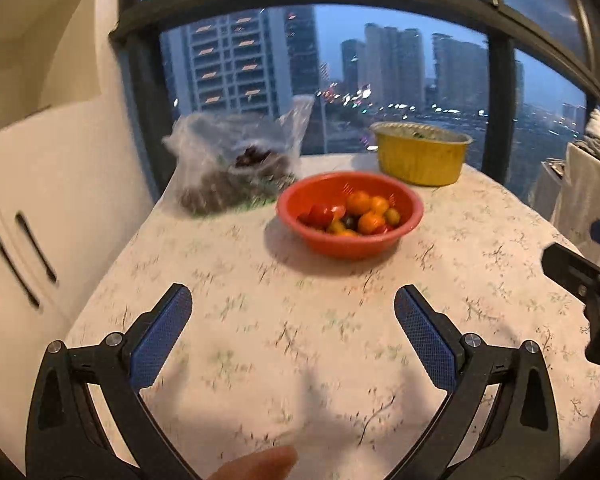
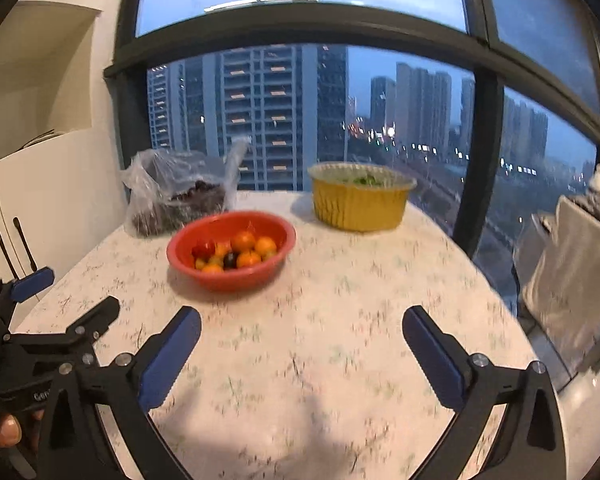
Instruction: Organize fruits
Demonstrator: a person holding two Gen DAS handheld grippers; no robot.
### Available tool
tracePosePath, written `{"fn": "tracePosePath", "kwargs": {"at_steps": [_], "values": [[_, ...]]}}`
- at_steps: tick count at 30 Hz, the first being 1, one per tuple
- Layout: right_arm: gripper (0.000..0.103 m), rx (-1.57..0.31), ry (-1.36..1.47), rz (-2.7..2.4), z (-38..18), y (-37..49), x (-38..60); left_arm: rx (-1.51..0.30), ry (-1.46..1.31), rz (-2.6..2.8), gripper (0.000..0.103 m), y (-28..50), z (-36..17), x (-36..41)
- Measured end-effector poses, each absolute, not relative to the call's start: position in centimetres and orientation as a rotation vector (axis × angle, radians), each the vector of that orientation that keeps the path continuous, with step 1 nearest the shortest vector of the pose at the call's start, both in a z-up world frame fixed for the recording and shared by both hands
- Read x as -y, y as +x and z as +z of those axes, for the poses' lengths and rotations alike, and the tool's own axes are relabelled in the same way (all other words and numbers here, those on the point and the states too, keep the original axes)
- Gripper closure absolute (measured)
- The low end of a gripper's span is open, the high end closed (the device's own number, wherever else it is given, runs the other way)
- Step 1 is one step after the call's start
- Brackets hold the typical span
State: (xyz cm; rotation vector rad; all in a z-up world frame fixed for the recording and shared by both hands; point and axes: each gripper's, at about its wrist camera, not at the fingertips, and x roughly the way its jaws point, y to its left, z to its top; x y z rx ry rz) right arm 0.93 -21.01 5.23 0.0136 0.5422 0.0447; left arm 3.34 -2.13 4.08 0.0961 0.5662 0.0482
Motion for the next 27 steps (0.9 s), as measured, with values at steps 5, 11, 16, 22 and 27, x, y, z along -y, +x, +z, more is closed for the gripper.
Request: {"fn": "tracePosePath", "kwargs": {"at_steps": [5,11,16,22,27], "values": [[0.0,-0.559,0.01,0.045,4.8,0.0,20.9,-0.602,0.079,0.067,0.0,2.6,3.1,1.5],[0.0,-0.579,0.001,0.056,4.2,-0.4,20.3,-0.625,0.073,0.056,0.0,2.6,2.5,1.7],[0.0,-0.588,-0.008,0.06,3.9,-0.5,19.9,-0.64,0.068,0.053,0.0,2.9,2.1,1.8],[0.0,-0.601,-0.013,0.063,3.6,-0.4,19.6,-0.654,0.064,0.054,0.0,3.1,1.7,1.8],[0.0,-0.607,-0.018,0.069,3.4,-0.5,19.3,-0.661,0.067,0.056,0.0,3.4,1.5,1.8]]}}
